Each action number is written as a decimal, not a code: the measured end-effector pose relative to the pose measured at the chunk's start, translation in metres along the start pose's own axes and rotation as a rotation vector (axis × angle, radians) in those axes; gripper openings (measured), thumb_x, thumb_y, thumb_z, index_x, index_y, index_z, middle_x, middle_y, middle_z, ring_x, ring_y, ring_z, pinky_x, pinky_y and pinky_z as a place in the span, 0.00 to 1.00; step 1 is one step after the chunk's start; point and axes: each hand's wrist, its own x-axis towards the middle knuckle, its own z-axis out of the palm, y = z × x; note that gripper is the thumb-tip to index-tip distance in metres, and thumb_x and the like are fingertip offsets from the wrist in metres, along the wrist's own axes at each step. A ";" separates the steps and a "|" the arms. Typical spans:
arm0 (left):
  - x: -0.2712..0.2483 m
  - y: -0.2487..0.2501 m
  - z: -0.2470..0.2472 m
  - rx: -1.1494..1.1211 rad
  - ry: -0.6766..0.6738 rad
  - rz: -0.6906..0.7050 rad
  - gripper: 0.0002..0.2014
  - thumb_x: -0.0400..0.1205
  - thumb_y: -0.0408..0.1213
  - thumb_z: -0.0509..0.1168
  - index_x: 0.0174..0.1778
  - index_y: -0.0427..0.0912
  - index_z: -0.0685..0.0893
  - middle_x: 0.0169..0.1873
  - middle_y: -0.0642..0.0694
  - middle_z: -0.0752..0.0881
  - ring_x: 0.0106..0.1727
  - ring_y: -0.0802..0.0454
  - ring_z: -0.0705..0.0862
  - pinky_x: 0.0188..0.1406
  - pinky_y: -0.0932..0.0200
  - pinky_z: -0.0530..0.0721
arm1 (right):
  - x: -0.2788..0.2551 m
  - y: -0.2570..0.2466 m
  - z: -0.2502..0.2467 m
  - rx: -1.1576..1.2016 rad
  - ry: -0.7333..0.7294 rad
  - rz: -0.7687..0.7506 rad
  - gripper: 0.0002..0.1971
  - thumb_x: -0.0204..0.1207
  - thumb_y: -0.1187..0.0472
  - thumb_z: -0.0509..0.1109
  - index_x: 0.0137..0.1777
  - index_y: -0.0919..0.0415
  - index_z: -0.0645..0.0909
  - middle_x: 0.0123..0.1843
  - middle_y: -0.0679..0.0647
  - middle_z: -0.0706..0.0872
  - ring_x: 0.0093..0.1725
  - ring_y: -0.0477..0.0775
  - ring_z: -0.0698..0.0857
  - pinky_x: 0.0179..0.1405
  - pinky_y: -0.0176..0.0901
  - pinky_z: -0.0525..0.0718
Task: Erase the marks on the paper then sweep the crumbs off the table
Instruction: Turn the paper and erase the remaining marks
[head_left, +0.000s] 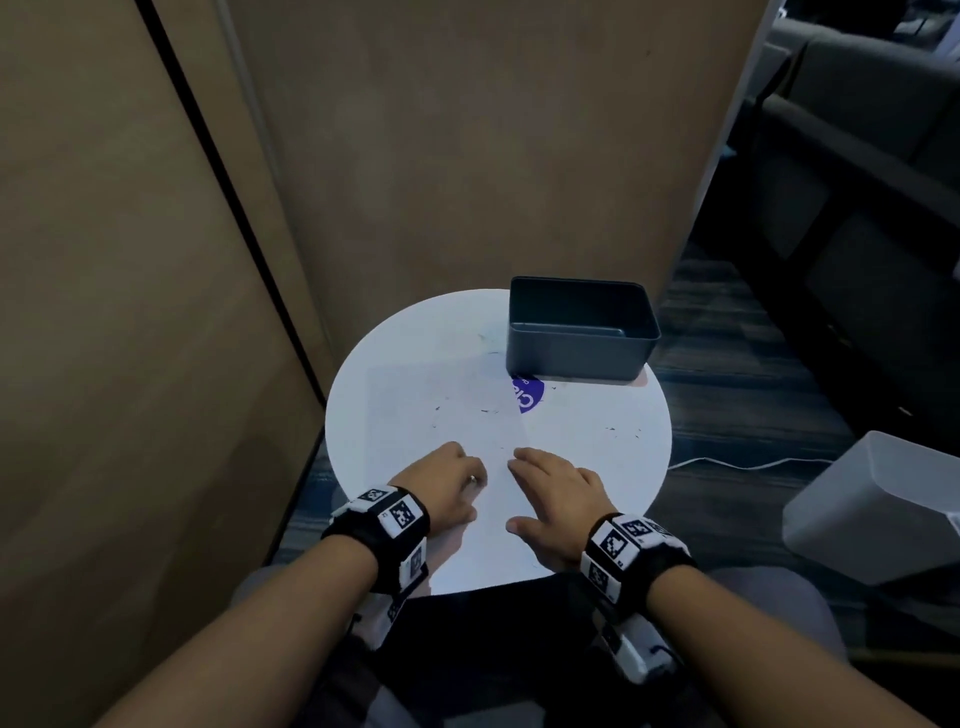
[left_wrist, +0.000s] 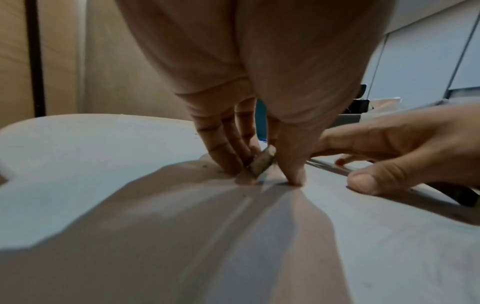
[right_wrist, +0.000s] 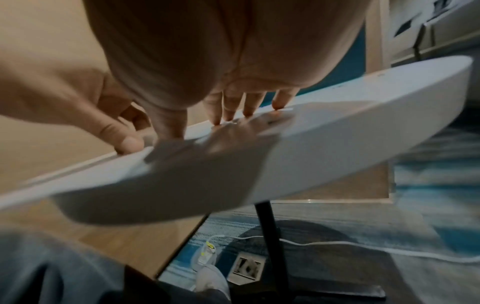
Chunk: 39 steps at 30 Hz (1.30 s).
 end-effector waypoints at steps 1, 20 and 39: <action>0.001 -0.003 0.001 -0.014 0.038 -0.006 0.13 0.83 0.44 0.67 0.64 0.52 0.82 0.59 0.47 0.77 0.58 0.46 0.81 0.59 0.54 0.79 | -0.001 0.001 0.000 -0.030 0.001 -0.010 0.40 0.77 0.37 0.64 0.86 0.48 0.55 0.88 0.42 0.52 0.86 0.46 0.53 0.82 0.57 0.55; -0.032 -0.089 -0.049 -0.257 0.374 -0.268 0.09 0.84 0.37 0.65 0.55 0.53 0.89 0.45 0.53 0.87 0.49 0.50 0.85 0.51 0.57 0.83 | 0.054 -0.025 -0.015 -0.229 -0.153 -0.125 0.56 0.68 0.31 0.72 0.87 0.54 0.46 0.89 0.52 0.36 0.87 0.60 0.41 0.85 0.63 0.52; -0.002 -0.061 -0.028 -0.157 0.143 -0.234 0.10 0.81 0.37 0.63 0.55 0.48 0.84 0.49 0.49 0.86 0.51 0.49 0.84 0.53 0.54 0.84 | 0.029 -0.002 0.000 0.053 -0.026 -0.090 0.61 0.60 0.20 0.62 0.87 0.53 0.46 0.88 0.48 0.37 0.87 0.54 0.41 0.86 0.61 0.51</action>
